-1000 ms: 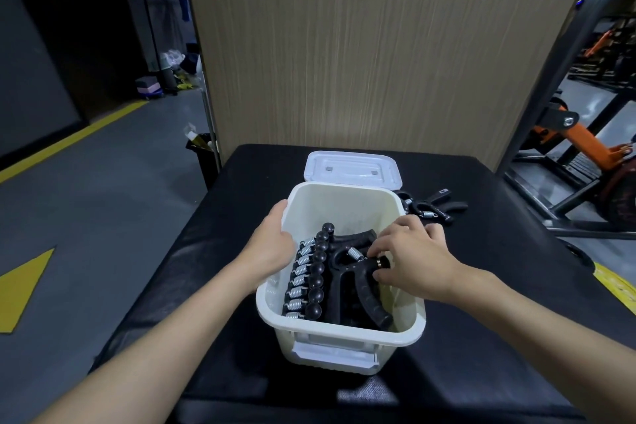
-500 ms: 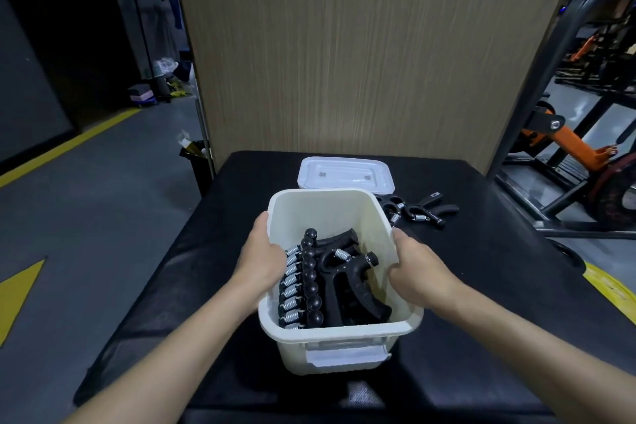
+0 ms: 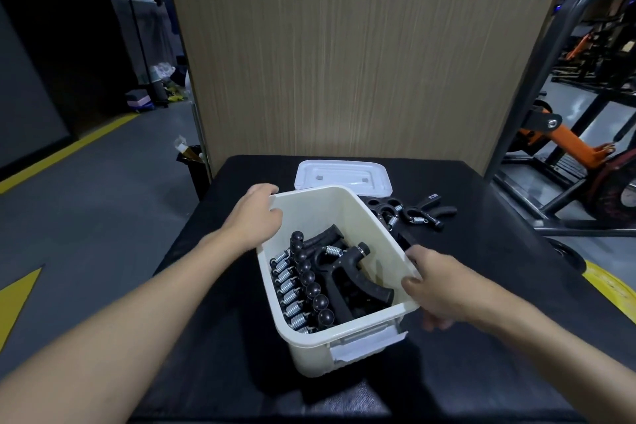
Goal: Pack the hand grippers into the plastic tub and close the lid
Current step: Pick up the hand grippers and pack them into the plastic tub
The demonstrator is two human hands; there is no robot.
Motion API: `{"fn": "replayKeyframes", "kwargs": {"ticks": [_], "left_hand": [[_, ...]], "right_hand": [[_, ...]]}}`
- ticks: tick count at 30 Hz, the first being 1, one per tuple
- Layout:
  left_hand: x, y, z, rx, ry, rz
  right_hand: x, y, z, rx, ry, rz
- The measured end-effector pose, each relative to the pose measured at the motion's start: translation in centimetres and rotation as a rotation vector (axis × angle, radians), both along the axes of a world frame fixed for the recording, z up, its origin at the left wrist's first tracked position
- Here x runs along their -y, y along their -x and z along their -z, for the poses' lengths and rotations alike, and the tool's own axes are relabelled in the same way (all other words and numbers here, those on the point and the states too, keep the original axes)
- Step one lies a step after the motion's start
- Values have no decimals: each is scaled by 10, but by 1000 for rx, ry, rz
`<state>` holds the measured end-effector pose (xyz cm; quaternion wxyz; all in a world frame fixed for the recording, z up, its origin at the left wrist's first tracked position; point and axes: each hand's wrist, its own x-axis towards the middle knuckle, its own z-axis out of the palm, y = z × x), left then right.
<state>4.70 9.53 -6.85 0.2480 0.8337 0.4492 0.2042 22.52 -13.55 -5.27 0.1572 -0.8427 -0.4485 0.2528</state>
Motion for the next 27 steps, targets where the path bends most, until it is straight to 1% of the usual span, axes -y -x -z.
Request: {"fn": "replayKeyframes", "kwargs": {"ticks": [3,6,9,12,14,16,19,22,25,27], "left_hand": [[-8,-5,0,-85,0,48],[-9,1,3,-220,-77,73],[-5,8,1,-354,-150,21],[2,17,-1,-469,-207,-38],[5,23,0,-508,-206,-79],[9,28,2,-545,-232,-96],[13,33,1,-577,-338,-110],[12,38,-1,-631,-438,-123],[8,46,-1,-647,-441,-157],[6,50,2,-600,-417,-171]], "right_hand": [[3,5,6,20,-94,18],[-6,1,11,69,-178,41],[-19,-13,21,140,-263,68],[-37,-30,30,187,-355,173],[-51,-41,31,140,-426,286],[-62,-50,31,31,-499,387],[-76,-56,33,-80,-564,447],[-88,-61,34,-112,-596,390],[-97,-69,35,-189,-604,310],[-98,-74,40,-297,-629,276]]}}
